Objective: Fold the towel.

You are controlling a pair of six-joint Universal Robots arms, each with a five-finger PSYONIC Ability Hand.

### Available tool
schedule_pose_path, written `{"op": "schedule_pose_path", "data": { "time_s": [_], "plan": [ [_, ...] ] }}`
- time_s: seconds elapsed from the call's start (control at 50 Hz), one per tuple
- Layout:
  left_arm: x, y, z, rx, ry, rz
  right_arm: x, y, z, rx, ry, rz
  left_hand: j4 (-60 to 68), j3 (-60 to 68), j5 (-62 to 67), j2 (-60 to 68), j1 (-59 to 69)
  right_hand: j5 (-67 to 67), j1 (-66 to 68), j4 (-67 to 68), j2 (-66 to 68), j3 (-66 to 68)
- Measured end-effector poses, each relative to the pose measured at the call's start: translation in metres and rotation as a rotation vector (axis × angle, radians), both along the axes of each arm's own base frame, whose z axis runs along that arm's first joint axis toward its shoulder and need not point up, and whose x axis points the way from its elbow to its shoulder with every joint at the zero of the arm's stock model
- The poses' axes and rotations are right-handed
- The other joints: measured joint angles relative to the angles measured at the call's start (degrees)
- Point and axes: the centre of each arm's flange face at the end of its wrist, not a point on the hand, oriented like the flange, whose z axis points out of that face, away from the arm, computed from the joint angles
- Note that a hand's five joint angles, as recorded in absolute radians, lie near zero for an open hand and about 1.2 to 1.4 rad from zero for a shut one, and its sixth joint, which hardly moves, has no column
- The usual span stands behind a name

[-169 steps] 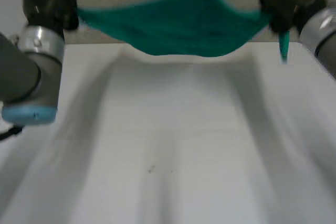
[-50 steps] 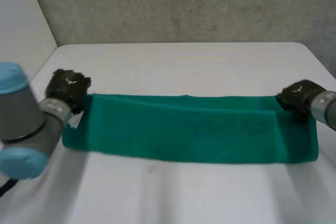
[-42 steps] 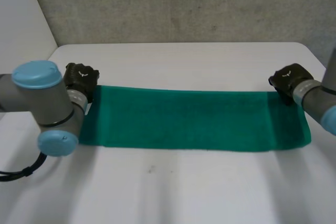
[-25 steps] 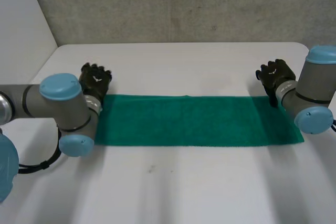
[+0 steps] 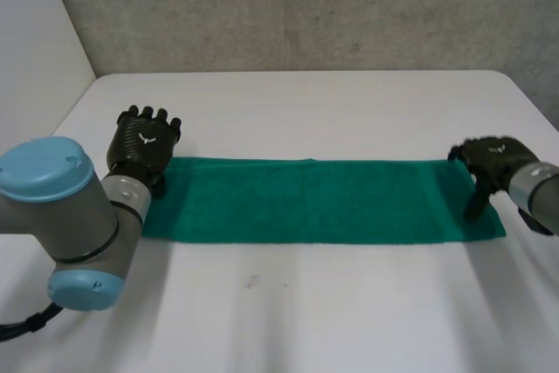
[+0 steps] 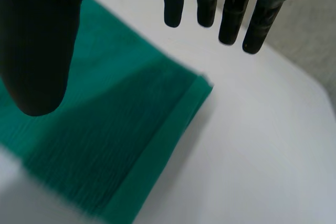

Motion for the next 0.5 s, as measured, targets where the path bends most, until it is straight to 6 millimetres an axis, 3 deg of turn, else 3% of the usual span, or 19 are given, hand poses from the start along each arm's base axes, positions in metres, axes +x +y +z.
{"op": "schedule_pose_path", "data": {
  "time_s": [0.12, 0.18, 0.32, 0.38, 0.4, 0.42, 0.5],
  "plan": [
    [0.003, 0.001, -0.001, 0.017, 0.077, 0.012, -0.014, 0.005, -0.016, 0.049, -0.012, -0.012, 0.0, 0.0, 0.0, 0.0, 0.0, 1.4, 1.4, 1.9, 2.0, 2.2],
    [0.004, -0.001, -0.001, 0.018, 0.095, 0.018, -0.019, 0.005, -0.023, 0.056, -0.023, -0.013, 0.0, 0.0, 0.0, 0.0, 0.0, 11.3, 11.2, 12.9, 13.1, 13.3],
    [0.005, -0.002, -0.002, 0.020, 0.094, 0.022, -0.023, 0.002, -0.027, 0.044, -0.028, -0.016, 0.0, 0.0, 0.0, 0.0, 0.0, 17.4, 16.7, 19.4, 19.8, 20.0],
    [0.005, -0.002, -0.002, 0.021, 0.091, 0.023, -0.026, -0.003, -0.032, 0.036, -0.028, -0.024, 0.0, 0.0, 0.0, 0.0, 0.0, 34.0, 31.4, 36.1, 37.2, 37.1],
    [0.005, -0.002, -0.002, 0.021, 0.090, 0.023, -0.027, -0.004, -0.032, 0.034, -0.027, -0.027, 0.0, 0.0, 0.0, 0.0, 0.0, 34.0, 31.4, 36.1, 37.2, 37.1],
    [0.005, -0.002, -0.002, 0.021, 0.090, 0.024, -0.028, -0.005, -0.033, 0.030, -0.026, -0.033, 0.0, 0.0, 0.0, 0.0, 0.0, 46.8, 41.5, 48.8, 49.4, 48.8],
    [0.005, -0.002, -0.002, 0.021, 0.090, 0.024, -0.037, -0.011, -0.032, 0.018, -0.020, -0.062, 0.0, 0.0, 0.0, 0.0, 0.0, 50.4, 43.4, 52.8, 52.3, 52.8]
  ]
}}
